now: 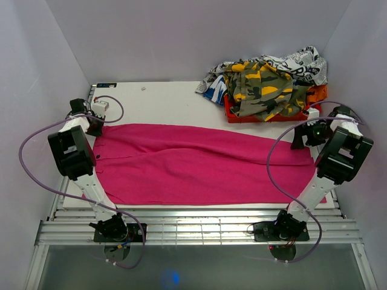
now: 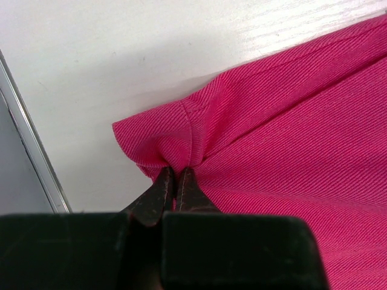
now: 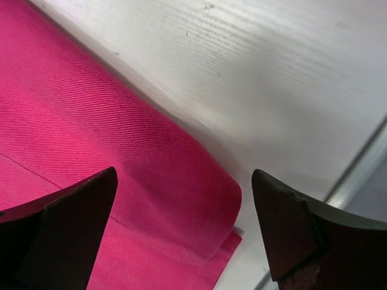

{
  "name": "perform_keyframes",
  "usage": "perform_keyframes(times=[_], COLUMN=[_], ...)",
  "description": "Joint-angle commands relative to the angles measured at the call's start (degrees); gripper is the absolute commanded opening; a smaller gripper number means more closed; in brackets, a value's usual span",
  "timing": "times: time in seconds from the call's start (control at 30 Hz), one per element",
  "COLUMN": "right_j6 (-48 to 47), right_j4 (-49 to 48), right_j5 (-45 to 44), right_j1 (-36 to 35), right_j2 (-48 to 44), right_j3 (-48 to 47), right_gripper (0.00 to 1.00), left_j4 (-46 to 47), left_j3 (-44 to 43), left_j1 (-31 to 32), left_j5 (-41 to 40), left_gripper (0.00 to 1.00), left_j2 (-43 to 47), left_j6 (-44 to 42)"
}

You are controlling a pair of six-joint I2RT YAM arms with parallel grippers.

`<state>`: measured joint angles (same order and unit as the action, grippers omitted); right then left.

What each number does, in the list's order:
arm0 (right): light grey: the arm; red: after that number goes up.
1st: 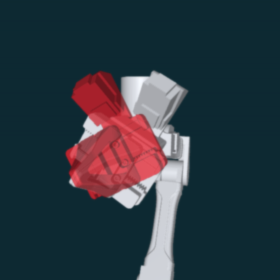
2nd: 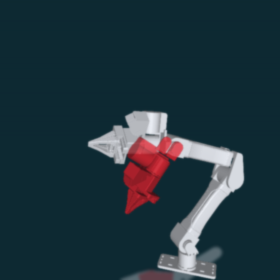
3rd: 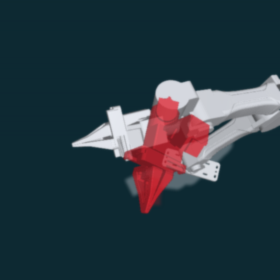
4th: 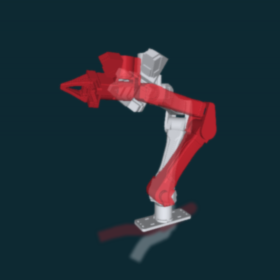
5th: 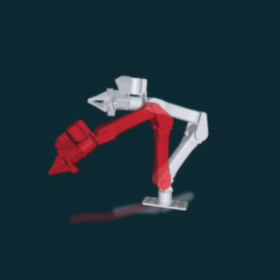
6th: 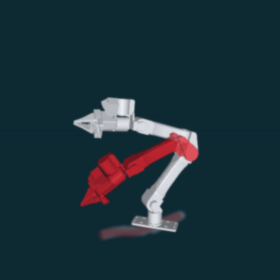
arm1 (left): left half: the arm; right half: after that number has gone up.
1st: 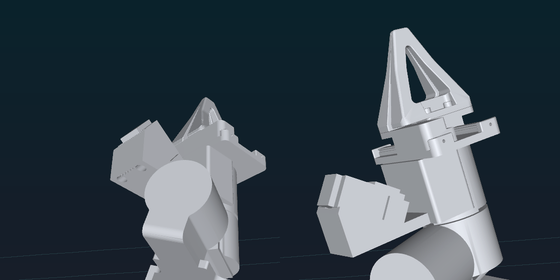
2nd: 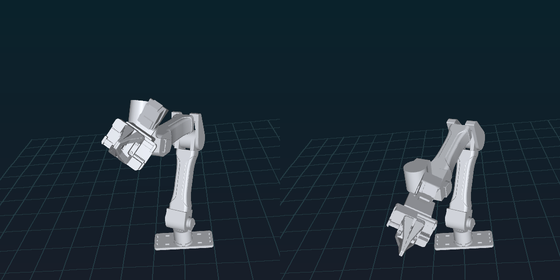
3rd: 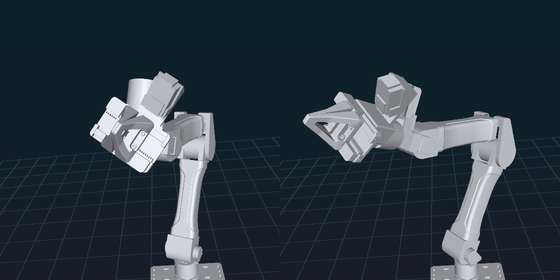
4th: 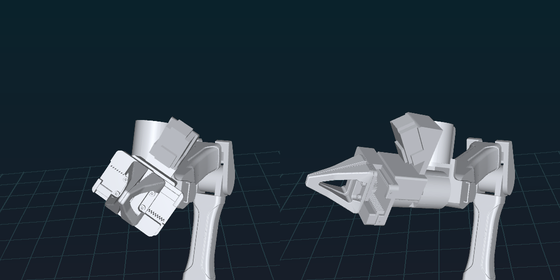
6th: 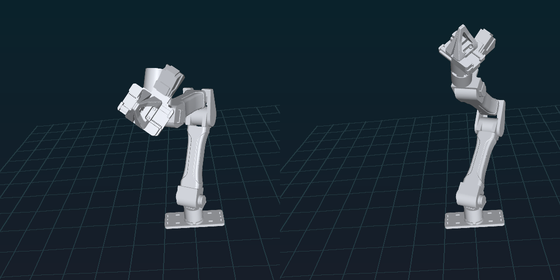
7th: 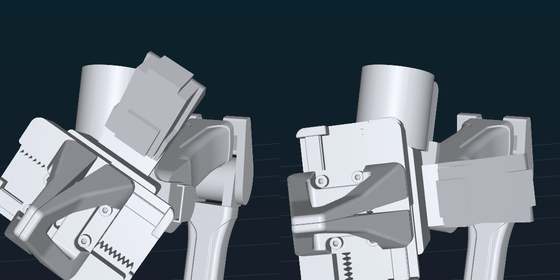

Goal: Fold and stack the trousers
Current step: Flatten the trousers out

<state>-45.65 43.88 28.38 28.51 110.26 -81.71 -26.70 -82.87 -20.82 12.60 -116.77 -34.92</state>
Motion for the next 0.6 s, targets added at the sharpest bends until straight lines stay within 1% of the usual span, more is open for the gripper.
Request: perform_keyframes(times=[0.0, 0.07, 0.1, 0.13, 0.17, 0.2, 0.27, 0.3, 0.33, 0.37, 0.4, 0.43, 0.47, 0.5, 0.53, 0.57], right_j6=[-3.2, -4.4, -5.6, -6.3, -7.9, -9.2, -12.8, -13.8, -15.2, -18.2, -19.8, -22.2, -24.6, -30.8, -34.9, -39.2], right_j4=[5.5, 6.6, 6.7, 6.7, 6.7, 6.8, 7.7, 7.6, 7.2, 6.6, 5.3, 3.9, 1.0, -0.1, -0.7, -1.6], right_j5=[-0.6, 0.5, 2.4, 3.5, 4.6, 6.8, 8.8, 10.0, 10.4, 10.6, 10.6, 10.3, 9.9, 9.5, 9.2, 8.1], right_j1=[-0.1, -0.1, -0.1, -0.1, -0.1, -0.1, -0.2, -0.1, -0.2, -0.2, -0.2, -0.3, -0.6, -0.7, -0.8, -0.8], right_j2=[3.9, 4.4, 2.8, 1.4, -0.1, -1.8, -7.6, -10.0, -14.8, -17.5, -20.8, -27.5, -30.9, -38.1, -41.8, -45.3], right_j3=[-3.2, -2.8, -2.1, -1.4, 0.0, 0.8, 2.5, 4.7, 6.0, 7.8, 12.4, 15.4, 18.6, 22.0, 29.1, 32.8], right_gripper=[0.99, 0.84, 0.66, 0.58, 0.40, 0.28, 0.08, 0.08, 0.08, 0.08, 0.08, 0.08, 0.08, 0.08, 0.08, 0.08], left_j4=[-2.6, -2.8, -3.0, -3.1, -3.1, -3.1, -3.1, -3.2, -3.1, -3.1, -2.9, -2.8, -2.8, -2.7, -2.6, -2.6], left_j3=[0.8, 0.4, 0.2, 0.2, 0.3, 0.4, 1.0, 1.1, 1.5, 1.9, 2.2, 2.4, 2.9, 3.0, 3.1, 3.2], left_j1=[0.5, 0.5, 0.5, 0.5, 0.5, 0.5, 0.5, 0.4, 0.5, 0.5, 0.5, 0.5, 0.5, 0.5, 0.5, 0.5], left_j5=[0.0, 0.0, 0.1, 0.1, 0.1, 0.0, -0.3, -0.2, -0.2, -0.2, -0.3, -0.3, -0.4, -0.6, -0.7, -0.7], left_gripper=[0.00, 0.00, 0.00, 0.00, 0.00, 0.00, 0.00, 0.00, 0.00, 0.00, 0.00, 0.00, 0.00, 0.00, 0.00, 0.00], left_j2=[0.8, 0.8, 0.9, 1.2, 1.3, 1.5, 1.9, 2.0, 2.2, 2.4, 2.6, 2.7, 2.8, 2.9, 2.9, 2.8], left_j6=[-0.2, 0.1, 0.1, 0.1, 0.0, 0.0, -0.1, -0.1, -0.1, 0.0, 0.2, 0.2, 0.3, 0.5, 0.6, 0.6])
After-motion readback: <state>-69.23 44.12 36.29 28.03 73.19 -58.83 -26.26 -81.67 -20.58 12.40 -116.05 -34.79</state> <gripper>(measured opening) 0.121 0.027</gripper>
